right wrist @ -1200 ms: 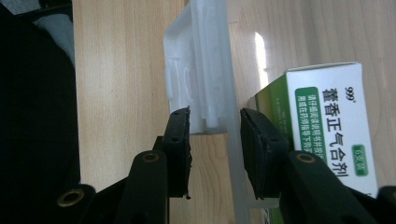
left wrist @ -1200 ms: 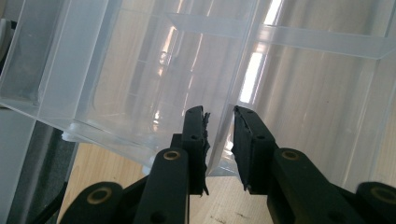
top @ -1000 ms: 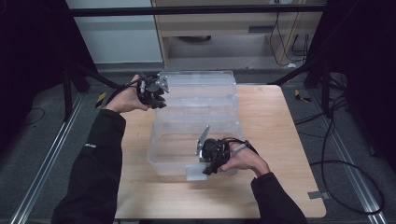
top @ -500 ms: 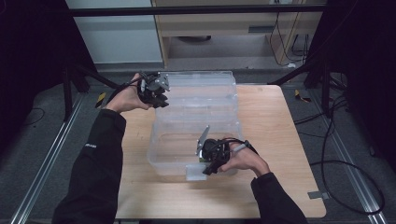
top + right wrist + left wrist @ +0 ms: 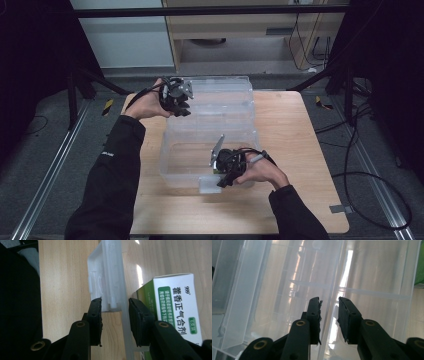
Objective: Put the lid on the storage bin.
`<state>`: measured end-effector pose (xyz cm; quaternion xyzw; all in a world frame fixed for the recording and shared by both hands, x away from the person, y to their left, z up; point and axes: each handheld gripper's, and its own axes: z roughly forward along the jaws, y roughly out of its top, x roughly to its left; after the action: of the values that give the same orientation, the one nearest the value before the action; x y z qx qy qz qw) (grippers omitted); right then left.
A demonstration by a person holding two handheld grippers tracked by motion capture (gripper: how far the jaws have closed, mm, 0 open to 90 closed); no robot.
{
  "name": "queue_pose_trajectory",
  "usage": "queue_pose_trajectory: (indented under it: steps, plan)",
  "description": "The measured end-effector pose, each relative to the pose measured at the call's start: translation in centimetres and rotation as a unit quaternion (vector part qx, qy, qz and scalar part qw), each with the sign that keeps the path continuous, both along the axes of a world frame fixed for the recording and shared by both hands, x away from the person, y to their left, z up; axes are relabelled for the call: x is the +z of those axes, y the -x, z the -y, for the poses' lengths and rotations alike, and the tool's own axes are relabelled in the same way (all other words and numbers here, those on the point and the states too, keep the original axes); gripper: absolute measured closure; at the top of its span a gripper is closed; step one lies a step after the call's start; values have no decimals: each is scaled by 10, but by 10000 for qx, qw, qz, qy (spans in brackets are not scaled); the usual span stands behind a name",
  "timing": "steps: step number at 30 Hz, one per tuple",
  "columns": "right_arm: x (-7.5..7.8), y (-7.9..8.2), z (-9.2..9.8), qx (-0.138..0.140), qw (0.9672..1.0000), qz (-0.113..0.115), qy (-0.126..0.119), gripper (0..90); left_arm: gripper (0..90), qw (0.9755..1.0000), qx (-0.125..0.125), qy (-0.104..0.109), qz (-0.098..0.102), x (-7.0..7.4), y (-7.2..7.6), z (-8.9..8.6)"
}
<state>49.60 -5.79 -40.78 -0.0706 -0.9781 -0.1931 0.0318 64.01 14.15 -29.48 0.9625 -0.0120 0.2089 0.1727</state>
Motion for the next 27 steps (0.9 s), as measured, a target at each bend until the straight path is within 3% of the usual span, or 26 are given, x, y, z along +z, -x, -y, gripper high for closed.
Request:
queue_pose_trajectory:
  steps: [8, 18, 22, 27]
  plan:
    - [0, 0, 0, -9, 10000, 23, -14, 642, 770, 10000, 52, -68, 33, 0, 0, 4]
    - [0, 0, 0, -36, 10000, -1, 0, 642, 832, 9996, 99, -219, -171, 0, 3, 10]
    - [-1, -1, 1, -92, 9999, -31, -41, 642, 855, 9986, 183, -434, -235, 2, 8, 16]
    - [-1, 0, 2, -91, 9999, 13, -56, 644, 869, 9987, 113, -424, -259, 3, 9, 17]
